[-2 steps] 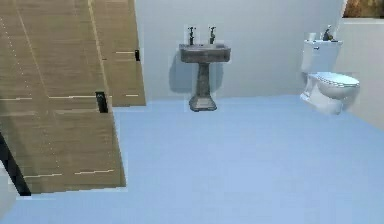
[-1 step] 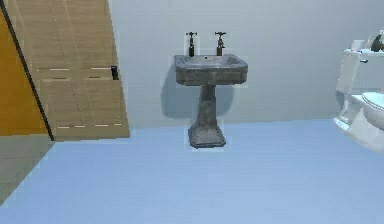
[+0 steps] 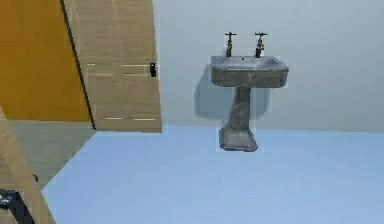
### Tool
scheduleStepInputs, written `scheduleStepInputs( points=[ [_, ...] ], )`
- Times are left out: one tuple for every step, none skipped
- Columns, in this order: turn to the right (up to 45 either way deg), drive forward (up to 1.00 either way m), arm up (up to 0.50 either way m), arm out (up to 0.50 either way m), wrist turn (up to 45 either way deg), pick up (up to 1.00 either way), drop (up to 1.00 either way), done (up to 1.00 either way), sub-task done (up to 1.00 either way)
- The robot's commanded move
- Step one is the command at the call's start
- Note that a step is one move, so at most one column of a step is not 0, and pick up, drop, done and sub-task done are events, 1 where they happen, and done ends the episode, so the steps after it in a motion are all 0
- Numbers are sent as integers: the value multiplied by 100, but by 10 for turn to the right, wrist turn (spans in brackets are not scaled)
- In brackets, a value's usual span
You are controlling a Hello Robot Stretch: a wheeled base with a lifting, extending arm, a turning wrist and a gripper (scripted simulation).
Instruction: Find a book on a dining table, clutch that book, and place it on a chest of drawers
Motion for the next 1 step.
scheduleStepInputs(
  points=[
    [0,20,0,0,0,0,0,0,0]
  ],
)
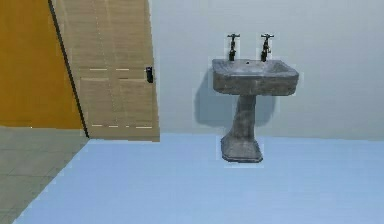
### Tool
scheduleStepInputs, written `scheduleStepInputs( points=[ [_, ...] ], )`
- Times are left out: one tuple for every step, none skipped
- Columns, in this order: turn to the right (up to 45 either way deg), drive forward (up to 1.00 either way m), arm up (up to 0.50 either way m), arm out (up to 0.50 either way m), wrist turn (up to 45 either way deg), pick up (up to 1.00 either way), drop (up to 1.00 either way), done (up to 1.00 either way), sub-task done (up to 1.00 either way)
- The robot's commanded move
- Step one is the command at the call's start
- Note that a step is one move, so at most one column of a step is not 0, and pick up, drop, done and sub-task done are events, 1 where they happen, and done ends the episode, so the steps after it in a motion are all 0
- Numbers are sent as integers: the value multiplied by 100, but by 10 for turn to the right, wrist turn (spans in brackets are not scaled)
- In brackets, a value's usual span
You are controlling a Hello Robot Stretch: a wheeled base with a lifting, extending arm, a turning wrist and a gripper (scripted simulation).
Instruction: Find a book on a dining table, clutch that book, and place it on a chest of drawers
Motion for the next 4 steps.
scheduleStepInputs(
  points=[
    [-150,0,0,0,0,0,0,0,0],
    [0,100,0,0,0,0,0,0,0],
    [-150,0,0,0,0,0,0,0,0],
    [0,10,0,0,0,0,0,0,0]
  ],
)
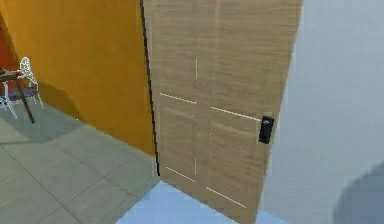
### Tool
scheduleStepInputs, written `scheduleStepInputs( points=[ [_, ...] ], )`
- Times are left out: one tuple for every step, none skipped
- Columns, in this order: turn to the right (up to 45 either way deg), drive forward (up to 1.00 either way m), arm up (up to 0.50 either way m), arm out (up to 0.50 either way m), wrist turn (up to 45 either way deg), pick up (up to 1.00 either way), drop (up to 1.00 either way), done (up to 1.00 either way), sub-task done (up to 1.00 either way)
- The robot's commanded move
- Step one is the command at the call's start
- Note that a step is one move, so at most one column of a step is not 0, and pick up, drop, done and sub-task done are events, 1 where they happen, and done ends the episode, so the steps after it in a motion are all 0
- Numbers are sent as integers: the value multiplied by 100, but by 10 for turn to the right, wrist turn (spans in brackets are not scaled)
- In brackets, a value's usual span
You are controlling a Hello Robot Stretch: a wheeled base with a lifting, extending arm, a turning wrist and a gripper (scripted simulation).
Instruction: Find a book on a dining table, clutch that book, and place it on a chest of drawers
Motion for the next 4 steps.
scheduleStepInputs(
  points=[
    [-450,0,0,0,0,0,0,0,0],
    [-90,0,0,0,0,0,0,0,0],
    [0,100,0,0,0,0,0,0,0],
    [-30,0,0,0,0,0,0,0,0]
  ],
)
